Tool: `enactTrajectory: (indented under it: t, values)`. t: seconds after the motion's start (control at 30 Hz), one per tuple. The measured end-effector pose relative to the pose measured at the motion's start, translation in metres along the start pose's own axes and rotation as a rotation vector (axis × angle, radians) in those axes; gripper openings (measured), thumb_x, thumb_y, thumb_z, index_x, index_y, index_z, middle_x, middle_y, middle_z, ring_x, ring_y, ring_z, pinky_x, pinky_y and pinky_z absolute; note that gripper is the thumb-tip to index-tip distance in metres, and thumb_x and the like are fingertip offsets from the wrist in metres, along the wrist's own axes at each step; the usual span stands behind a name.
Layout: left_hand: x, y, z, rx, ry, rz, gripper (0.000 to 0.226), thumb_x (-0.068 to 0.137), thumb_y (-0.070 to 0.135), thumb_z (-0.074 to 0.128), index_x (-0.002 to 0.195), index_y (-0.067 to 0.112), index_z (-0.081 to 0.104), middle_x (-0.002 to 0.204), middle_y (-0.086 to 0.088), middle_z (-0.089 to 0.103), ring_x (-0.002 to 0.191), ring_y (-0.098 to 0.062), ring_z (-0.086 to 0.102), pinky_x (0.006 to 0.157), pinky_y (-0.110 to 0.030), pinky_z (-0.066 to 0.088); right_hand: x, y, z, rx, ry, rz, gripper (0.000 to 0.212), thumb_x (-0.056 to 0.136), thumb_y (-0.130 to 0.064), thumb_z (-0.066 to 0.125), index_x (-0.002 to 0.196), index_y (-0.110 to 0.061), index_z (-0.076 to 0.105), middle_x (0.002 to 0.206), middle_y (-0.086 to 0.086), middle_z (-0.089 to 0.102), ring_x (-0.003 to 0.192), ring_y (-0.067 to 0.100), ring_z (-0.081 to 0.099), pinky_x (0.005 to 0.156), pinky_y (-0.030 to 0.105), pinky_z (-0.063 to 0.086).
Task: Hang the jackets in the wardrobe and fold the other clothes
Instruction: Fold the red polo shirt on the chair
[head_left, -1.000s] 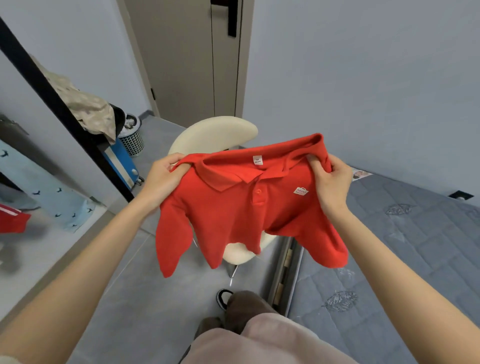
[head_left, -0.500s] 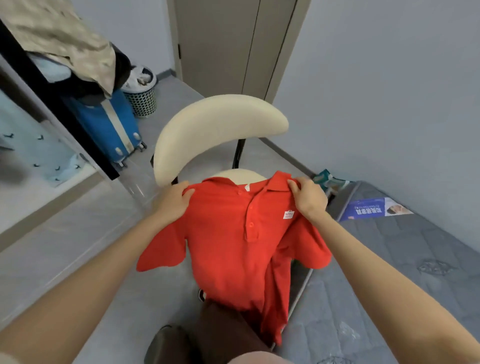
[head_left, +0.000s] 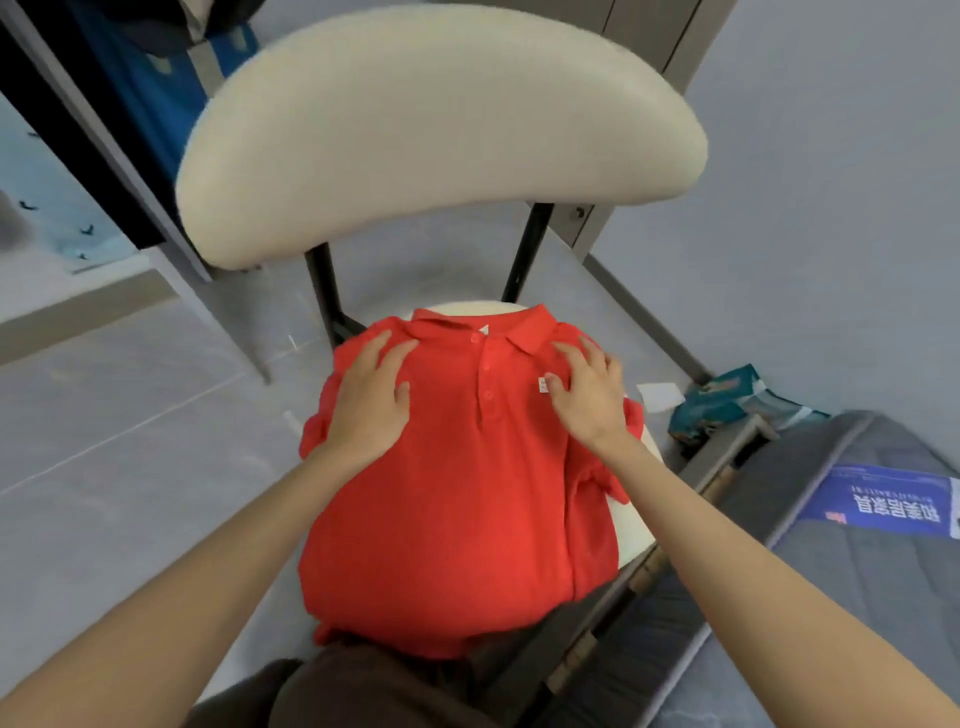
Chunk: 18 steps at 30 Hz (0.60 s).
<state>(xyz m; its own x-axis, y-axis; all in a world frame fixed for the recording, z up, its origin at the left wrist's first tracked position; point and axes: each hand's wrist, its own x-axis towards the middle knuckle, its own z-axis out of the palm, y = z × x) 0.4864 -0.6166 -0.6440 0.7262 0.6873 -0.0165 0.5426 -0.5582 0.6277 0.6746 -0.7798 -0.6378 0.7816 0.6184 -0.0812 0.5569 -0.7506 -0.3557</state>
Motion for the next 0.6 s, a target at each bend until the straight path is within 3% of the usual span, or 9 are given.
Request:
enactTrajectory:
  t: [0.2,0.33,0.4,0.53,0.6]
  values:
    - [-0.068,0.016,0.050,0.040,-0.183,0.026,0.050,0.096,0.014,0.049,0.144,0.021,0.039,0.151,-0.006,0.034,0.140,-0.022,0.030,0.115,-0.033,0.022,-0.041,0.058,0.023,0.041,-0.129,0.018,0.044,0.096,-0.025,0.047,0.140,-0.020,0.045,0.151,0.009,0.034,0.141,0.030,0.024,0.116,0.039,0.018]
    - [-0.104,0.045,0.073,0.069,-0.268,0.022,0.054,0.097,0.018,0.048,0.149,0.020,0.030,0.152,-0.008,0.032,0.141,-0.020,0.028,0.115,-0.032,0.022,-0.063,0.093,0.013,0.279,0.022,0.136,0.057,0.092,-0.013,0.052,0.144,-0.003,0.030,0.146,0.019,0.036,0.136,0.036,0.029,0.111,0.036,0.018]
    - [-0.113,0.057,0.082,0.088,-0.287,0.019,0.055,0.098,0.019,0.047,0.150,0.020,0.027,0.154,-0.011,0.029,0.143,-0.021,0.025,0.116,-0.030,0.019,-0.067,0.104,0.010,0.434,0.018,0.263,0.062,0.093,-0.012,0.053,0.145,0.003,0.024,0.148,0.022,0.034,0.138,0.036,0.029,0.114,0.037,0.018]
    - [-0.120,0.078,0.099,0.147,-0.317,-0.026,0.055,0.099,0.020,0.044,0.150,0.021,0.024,0.156,-0.014,0.021,0.145,-0.021,0.019,0.117,-0.030,0.014,-0.060,0.124,0.010,0.574,-0.104,0.423,0.050,0.093,-0.027,0.054,0.135,0.000,0.044,0.136,0.019,0.051,0.127,0.035,0.045,0.109,0.044,0.032]
    - [-0.117,0.084,0.107,0.165,-0.338,-0.063,0.053,0.099,0.021,0.043,0.150,0.022,0.026,0.157,-0.014,0.020,0.145,-0.022,0.018,0.118,-0.033,0.013,-0.054,0.129,0.011,0.759,-0.154,0.450,0.056,0.092,-0.030,0.058,0.139,-0.003,0.041,0.138,0.014,0.050,0.127,0.031,0.047,0.109,0.044,0.035]
